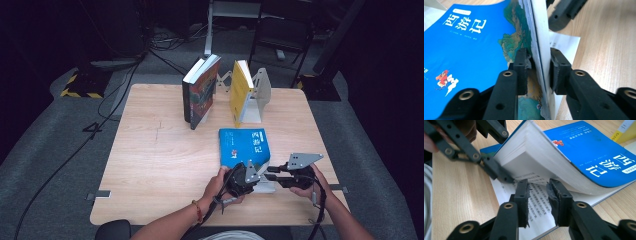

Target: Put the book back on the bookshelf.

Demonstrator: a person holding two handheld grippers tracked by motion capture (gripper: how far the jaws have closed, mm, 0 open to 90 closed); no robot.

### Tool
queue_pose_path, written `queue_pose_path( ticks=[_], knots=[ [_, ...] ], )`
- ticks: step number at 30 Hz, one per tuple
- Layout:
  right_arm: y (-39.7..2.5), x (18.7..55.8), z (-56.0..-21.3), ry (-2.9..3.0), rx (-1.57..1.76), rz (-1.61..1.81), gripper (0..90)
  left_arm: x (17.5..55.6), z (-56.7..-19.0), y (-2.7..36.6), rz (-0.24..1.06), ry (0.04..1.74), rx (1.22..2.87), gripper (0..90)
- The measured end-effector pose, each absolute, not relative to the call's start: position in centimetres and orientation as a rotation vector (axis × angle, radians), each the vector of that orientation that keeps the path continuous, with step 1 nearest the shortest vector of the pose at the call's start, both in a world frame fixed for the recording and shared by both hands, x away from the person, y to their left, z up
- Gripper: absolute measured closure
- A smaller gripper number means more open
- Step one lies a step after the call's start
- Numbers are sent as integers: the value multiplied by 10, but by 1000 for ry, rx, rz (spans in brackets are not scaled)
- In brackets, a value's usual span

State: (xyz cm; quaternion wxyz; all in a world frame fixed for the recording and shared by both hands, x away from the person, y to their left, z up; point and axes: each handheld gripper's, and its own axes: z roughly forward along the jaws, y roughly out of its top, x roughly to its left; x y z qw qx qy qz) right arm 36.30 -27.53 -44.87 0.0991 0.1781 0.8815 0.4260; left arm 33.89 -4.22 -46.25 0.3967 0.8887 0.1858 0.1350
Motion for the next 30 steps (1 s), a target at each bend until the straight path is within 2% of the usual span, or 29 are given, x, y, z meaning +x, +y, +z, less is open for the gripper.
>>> queue_pose_path(
  ticks=[3, 6, 11, 17, 21, 30],
  knots=[
    [-276, 361, -450, 2608, 514, 1273, 549, 342, -457, -30, 312, 455, 2247, 748],
    [-277, 360, -451, 2601, 512, 1276, 522, 342, -455, -17, 293, 422, 2262, 761],
    [-273, 360, -450, 2562, 533, 1262, 549, 339, -452, 8, 309, 418, 2246, 783],
    [-254, 359, -447, 2531, 455, 1242, 467, 338, -452, 30, 284, 417, 2257, 784],
    [-241, 365, -449, 2545, 422, 1202, 372, 340, -455, 50, 223, 437, 2199, 782],
    [-229, 386, -454, 2563, 348, 1139, 351, 341, -456, 82, 187, 441, 2194, 766]
  ],
)
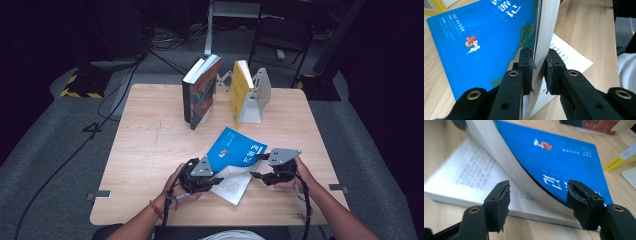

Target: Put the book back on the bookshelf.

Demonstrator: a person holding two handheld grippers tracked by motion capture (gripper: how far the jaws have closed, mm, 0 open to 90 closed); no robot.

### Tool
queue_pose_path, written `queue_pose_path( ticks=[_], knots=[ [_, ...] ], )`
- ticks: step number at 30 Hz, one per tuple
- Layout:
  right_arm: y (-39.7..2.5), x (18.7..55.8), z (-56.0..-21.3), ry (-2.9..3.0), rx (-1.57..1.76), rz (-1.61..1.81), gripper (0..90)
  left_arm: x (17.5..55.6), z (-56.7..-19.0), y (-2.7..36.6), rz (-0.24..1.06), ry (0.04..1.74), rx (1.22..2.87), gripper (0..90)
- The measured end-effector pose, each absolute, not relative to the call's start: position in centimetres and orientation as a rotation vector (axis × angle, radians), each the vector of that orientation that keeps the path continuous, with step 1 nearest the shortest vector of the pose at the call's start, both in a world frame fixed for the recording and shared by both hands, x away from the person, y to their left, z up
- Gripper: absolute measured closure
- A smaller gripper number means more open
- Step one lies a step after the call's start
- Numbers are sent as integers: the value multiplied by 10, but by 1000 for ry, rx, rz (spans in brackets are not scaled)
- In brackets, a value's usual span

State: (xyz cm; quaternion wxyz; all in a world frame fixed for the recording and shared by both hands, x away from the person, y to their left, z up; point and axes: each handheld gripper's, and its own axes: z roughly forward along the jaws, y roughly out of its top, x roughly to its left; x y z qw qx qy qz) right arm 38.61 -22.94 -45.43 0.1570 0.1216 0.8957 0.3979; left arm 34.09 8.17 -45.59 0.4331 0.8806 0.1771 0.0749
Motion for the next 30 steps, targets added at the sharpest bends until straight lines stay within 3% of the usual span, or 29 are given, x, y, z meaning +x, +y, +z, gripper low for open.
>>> queue_pose_path(
  ticks=[5, 9, 11, 16, 19, 20, 22, 24, 27, 30],
  knots=[
    [-222, 397, -463, 2571, 309, 1077, 367, 341, -455, 94, 189, 436, 2197, 756],
    [-219, 400, -464, 2565, 223, 1136, 561, 341, -453, 101, 219, 474, 2188, 741],
    [-215, 396, -462, 2549, 170, 1112, 611, 341, -453, 100, 208, 511, 2199, 673],
    [-208, 393, -459, 2545, 149, 1077, 642, 330, -452, 78, 322, 500, 2272, 443],
    [-202, 391, -456, 2547, 157, 1075, 650, 329, -450, 67, 392, 513, 2292, 419],
    [-200, 391, -455, 2549, 159, 1072, 654, 330, -451, 67, 402, 547, 2272, 432],
    [-196, 390, -453, 2554, 163, 1067, 653, 331, -451, 69, 425, 581, 2247, 593],
    [-194, 390, -453, 2561, 178, 1086, 639, 334, -450, 77, 417, 584, 2226, 683],
    [-195, 394, -454, 2605, 170, 1152, 580, 337, -454, 84, 362, 560, 2241, 704],
    [-203, 404, -461, 2624, 203, 1138, 442, 339, -455, 93, 344, 538, 2231, 709]
  ],
)
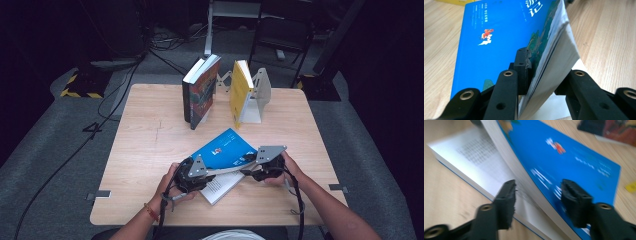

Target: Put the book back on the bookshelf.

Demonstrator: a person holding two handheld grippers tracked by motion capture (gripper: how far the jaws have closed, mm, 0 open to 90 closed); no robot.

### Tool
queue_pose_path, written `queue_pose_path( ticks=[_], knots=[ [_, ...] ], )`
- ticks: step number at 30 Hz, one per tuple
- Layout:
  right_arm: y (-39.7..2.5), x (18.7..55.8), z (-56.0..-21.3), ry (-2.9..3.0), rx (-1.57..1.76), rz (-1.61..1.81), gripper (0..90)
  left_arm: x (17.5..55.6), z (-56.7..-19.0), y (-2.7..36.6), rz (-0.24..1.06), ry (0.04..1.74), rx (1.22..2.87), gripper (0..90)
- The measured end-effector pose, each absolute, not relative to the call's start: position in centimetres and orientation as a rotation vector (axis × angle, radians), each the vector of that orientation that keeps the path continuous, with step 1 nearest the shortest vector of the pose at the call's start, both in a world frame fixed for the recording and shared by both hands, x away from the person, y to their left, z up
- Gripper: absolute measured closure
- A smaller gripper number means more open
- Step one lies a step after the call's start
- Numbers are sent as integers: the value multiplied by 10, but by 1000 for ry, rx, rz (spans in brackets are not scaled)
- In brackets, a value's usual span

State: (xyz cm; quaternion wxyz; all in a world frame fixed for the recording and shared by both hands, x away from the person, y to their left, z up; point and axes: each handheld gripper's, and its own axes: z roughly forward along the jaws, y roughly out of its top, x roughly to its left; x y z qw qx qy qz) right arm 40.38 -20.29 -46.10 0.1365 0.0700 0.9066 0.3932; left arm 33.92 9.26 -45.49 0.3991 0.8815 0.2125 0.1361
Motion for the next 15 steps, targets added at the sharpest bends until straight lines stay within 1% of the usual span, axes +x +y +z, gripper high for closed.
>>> queue_pose_path(
  ticks=[3, 6, 10, 13, 15],
  knots=[
    [-213, 414, -466, 2610, 242, 1137, 450, 341, -454, 101, 336, 530, 2221, 707],
    [-222, 422, -468, 2605, 214, 1160, 506, 346, -456, 109, 299, 532, 2203, 706],
    [-220, 418, -470, 2567, 185, 1129, 596, 350, -454, 112, 292, 527, 2182, 706],
    [-222, 416, -469, 2551, 268, 1188, 623, 355, -447, 111, 307, 522, 2184, 698],
    [-223, 413, -467, 2541, 292, 1189, 640, 362, -445, 111, 286, 518, 2182, 690]
  ],
)
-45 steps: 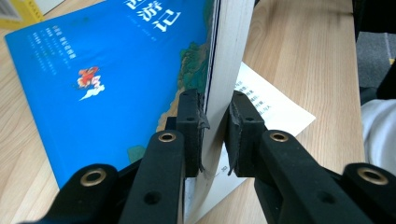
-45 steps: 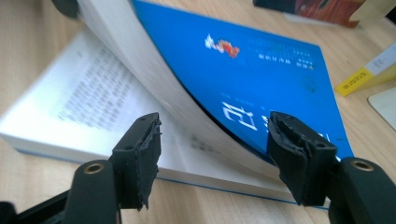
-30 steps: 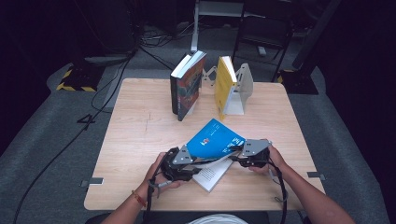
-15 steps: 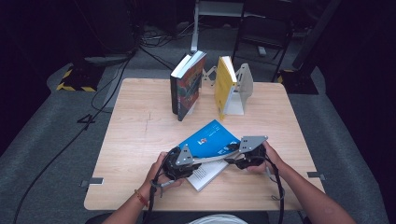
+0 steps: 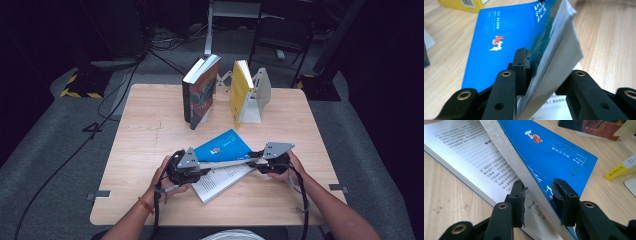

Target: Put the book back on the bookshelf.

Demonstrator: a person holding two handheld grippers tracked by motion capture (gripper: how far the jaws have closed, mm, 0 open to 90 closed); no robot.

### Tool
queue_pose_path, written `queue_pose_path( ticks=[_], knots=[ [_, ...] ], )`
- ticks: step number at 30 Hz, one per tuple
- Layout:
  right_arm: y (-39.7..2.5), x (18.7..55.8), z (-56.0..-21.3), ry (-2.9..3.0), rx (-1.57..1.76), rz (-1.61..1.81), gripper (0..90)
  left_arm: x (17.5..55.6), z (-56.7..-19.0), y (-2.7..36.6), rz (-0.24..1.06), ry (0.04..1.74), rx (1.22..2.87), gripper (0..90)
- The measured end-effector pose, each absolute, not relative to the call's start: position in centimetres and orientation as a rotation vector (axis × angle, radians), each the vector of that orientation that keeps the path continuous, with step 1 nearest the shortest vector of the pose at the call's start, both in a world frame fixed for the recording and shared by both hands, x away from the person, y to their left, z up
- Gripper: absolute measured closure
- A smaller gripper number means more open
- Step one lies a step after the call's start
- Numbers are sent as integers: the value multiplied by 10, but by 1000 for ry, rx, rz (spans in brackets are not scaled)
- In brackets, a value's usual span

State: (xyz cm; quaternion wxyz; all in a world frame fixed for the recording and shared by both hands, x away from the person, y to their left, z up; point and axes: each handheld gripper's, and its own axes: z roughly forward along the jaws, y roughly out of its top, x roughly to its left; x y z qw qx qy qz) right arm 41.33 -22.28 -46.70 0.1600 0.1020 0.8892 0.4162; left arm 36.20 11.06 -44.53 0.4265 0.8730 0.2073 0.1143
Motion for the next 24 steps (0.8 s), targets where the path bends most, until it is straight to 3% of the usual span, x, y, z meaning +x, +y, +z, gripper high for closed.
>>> queue_pose_path(
  ticks=[13, 15, 18, 19, 22, 24],
  knots=[
    [-244, 389, -456, 2490, 339, 1100, 720, 398, -443, 90, 199, 457, 2186, 600],
    [-245, 387, -454, 2489, 330, 1094, 719, 392, -441, 87, 186, 482, 2166, 471],
    [-241, 385, -453, 2497, 302, 1058, 716, 376, -434, 81, 266, 453, 2191, 432],
    [-241, 384, -453, 2499, 298, 1052, 715, 369, -431, 76, 288, 451, 2215, 440],
    [-240, 384, -452, 2504, 293, 1045, 709, 363, -433, 71, 355, 457, 2259, 621],
    [-239, 385, -453, 2515, 283, 1038, 697, 362, -437, 69, 372, 444, 2286, 654]
  ],
)
